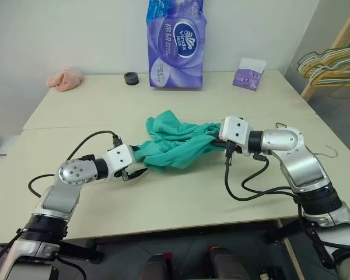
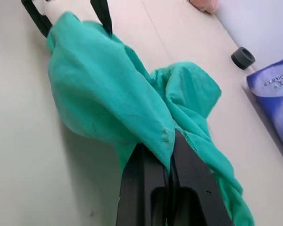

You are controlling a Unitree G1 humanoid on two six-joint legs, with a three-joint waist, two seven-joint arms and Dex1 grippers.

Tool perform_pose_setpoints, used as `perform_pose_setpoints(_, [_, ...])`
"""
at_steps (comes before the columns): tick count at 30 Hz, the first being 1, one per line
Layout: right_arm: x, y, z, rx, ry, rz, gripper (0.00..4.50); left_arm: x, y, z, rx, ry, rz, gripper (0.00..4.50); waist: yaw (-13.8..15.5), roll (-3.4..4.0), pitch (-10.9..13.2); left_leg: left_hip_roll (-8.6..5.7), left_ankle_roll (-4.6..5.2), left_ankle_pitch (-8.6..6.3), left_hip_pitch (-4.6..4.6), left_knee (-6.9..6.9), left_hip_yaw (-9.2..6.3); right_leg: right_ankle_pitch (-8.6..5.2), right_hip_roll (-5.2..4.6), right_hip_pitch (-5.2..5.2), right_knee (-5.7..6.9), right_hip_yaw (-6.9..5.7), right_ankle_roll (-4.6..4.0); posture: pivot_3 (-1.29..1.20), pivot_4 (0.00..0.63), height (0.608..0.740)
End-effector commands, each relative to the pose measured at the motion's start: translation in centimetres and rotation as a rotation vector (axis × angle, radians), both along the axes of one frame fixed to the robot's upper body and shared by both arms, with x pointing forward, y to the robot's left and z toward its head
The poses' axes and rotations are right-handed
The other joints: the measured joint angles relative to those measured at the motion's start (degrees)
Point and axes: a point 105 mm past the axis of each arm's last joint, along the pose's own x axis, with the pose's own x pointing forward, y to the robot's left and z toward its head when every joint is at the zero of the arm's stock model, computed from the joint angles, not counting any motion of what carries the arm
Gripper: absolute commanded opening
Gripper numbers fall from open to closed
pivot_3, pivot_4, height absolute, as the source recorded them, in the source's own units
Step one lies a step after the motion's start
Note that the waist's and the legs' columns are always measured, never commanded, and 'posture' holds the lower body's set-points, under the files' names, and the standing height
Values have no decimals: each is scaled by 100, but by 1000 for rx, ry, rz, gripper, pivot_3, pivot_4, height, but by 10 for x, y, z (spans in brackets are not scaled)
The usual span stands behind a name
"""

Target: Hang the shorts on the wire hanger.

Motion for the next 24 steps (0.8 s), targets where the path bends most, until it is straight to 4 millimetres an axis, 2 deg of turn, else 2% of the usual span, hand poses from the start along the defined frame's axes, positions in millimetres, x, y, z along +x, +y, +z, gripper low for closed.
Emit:
perform_pose_setpoints(1, [-9,4,15,24,-27,41,0,4,-12,10,-6,-58,-51,2702,12,-1,0,0,0,0,-1,0,-1,0,0,0,0,0,0,-112,74,740])
perform_pose_setpoints(6, [-15,8,15,29,-13,58,0,0,-26,9,-99,-12,-81,1038,-9,-2,-1,-1,0,0,-2,2,0,0,-1,0,2,0,1,-113,74,740])
perform_pose_setpoints(9, [-18,9,13,25,-4,67,0,-4,-25,3,-105,11,-83,70,-27,-2,-1,0,0,0,-2,1,-2,0,0,-1,2,0,1,-115,76,740])
perform_pose_setpoints(13, [-24,6,13,12,20,89,0,-7,-13,5,-70,14,-76,27,-38,-2,-1,1,0,0,-2,0,-4,0,0,-3,3,-2,1,-114,76,740])
perform_pose_setpoints(15, [-34,1,18,18,78,124,0,-13,-5,14,-30,25,-96,27,-38,-2,-1,1,0,0,-2,-1,-4,0,0,-3,2,-1,1,-112,79,740])
perform_pose_setpoints(17, [-56,-7,32,34,205,214,0,-30,5,36,-9,104,-139,27,-42,-1,2,2,0,0,-7,0,-5,0,0,-6,1,-2,0,-106,82,740])
perform_pose_setpoints(20, [-83,-17,48,25,345,315,0,-54,3,73,-81,244,-206,27,-48,2,7,3,1,-1,-21,0,-6,-1,-2,-16,-3,-3,1,-92,83,740])
perform_pose_setpoints(22, [-87,-22,55,27,415,328,0,-65,-2,94,-129,320,-253,27,-30,3,8,3,2,-2,-13,0,-7,-2,-3,-7,-5,-7,2,-81,80,740])
perform_pose_setpoints(24, [-77,-25,60,41,464,305,0,-63,-8,108,-155,363,-286,27,1,7,8,3,2,-1,8,0,-10,-7,-2,15,-12,-13,6,-72,76,740])
